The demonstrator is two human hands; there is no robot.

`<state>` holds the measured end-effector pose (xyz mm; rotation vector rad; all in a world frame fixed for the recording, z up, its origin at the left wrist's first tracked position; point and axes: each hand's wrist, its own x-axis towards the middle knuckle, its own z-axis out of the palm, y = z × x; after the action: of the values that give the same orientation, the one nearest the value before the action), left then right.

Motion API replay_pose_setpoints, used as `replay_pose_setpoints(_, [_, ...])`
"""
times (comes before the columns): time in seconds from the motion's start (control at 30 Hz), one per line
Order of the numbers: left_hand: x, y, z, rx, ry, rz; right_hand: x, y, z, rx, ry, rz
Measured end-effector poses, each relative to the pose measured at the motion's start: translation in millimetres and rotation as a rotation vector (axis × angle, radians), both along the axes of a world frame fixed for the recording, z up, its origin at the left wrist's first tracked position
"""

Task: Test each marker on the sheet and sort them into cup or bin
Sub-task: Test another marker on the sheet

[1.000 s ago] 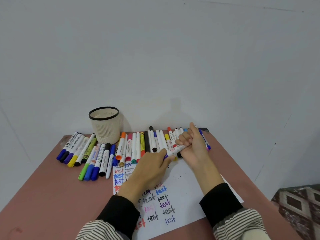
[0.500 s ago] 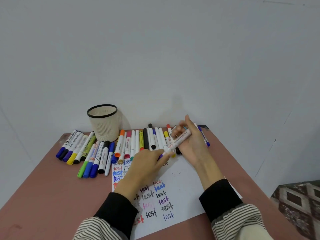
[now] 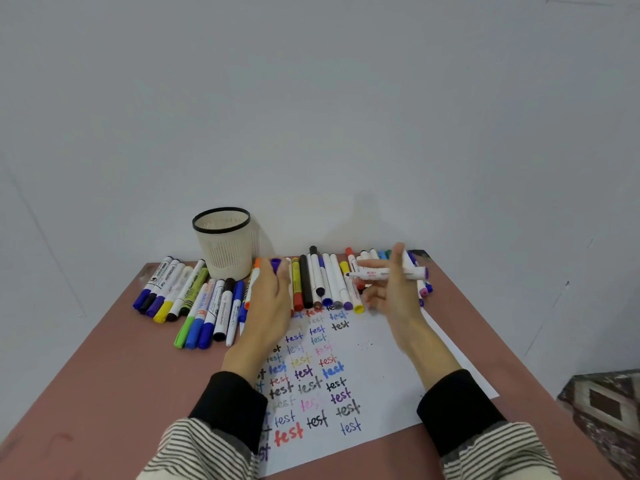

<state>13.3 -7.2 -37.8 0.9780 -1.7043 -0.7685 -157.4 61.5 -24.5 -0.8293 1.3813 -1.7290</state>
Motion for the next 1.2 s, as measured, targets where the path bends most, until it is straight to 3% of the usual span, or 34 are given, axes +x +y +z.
replay_pose_setpoints(0.1, [-3,-1,-3,-0.004,0.119,0.041,13,7,-5,0.106,0.21,0.127])
replay_pose_setpoints(0.2, [-5,0,-10,-0.015,0.121,0.043,22,7,-14,0.127,0.453,0.126])
replay_pose_setpoints(0.5, [-2,-10,-25,0.092,0.17,0.042,28,4,-26,0.152,0.568,0.089])
replay_pose_setpoints(0.73, [-5,-3,-19,0.011,0.106,0.036,27,3,-28,0.147,0.494,0.103])
replay_pose_setpoints(1.2, [-3,-4,-22,0.023,0.075,0.038,28,3,-27,0.138,0.543,0.043])
